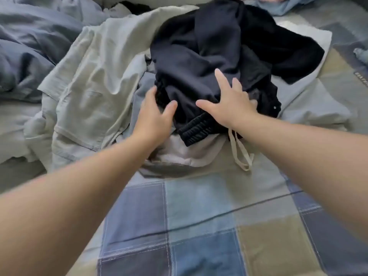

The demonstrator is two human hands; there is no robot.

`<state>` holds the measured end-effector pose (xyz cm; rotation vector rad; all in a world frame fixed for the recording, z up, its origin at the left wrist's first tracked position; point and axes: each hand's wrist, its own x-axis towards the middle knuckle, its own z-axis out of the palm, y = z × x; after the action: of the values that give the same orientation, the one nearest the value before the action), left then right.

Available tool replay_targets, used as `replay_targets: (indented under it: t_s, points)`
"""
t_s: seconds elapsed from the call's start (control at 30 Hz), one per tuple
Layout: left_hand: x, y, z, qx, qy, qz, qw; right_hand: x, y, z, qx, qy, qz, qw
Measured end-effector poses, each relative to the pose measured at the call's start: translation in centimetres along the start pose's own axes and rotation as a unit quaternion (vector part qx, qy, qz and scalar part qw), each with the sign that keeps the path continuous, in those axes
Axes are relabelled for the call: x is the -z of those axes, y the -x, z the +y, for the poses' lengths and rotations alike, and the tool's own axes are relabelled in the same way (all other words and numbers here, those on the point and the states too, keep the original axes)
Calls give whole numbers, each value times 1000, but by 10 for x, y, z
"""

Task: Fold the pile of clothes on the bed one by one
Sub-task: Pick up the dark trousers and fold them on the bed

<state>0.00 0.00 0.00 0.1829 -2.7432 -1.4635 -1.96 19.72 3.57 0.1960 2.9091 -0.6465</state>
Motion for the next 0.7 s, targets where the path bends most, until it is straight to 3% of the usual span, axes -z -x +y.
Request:
replay_targets:
  t_s: [0.1, 0.2, 0.37, 0.57, 0.7]
  points:
    - [-13, -33, 4, 65, 39, 11, 997, -15, -15, 1, 8, 109, 23, 994]
    - [-19, -43, 8, 128, 80, 12, 988, -18, -12, 10, 47, 71, 68, 994]
    - [-16, -31, 14, 159, 85, 16, 983, 0, 23, 14, 118, 39, 102, 987]
    - [-10, 93, 34, 181, -68, -105, 975, 8, 136, 44, 119, -17, 25, 992]
    - [-5, 208, 33, 228, -125, -244, 934, 3, 253, 79, 52, -16, -77, 996]
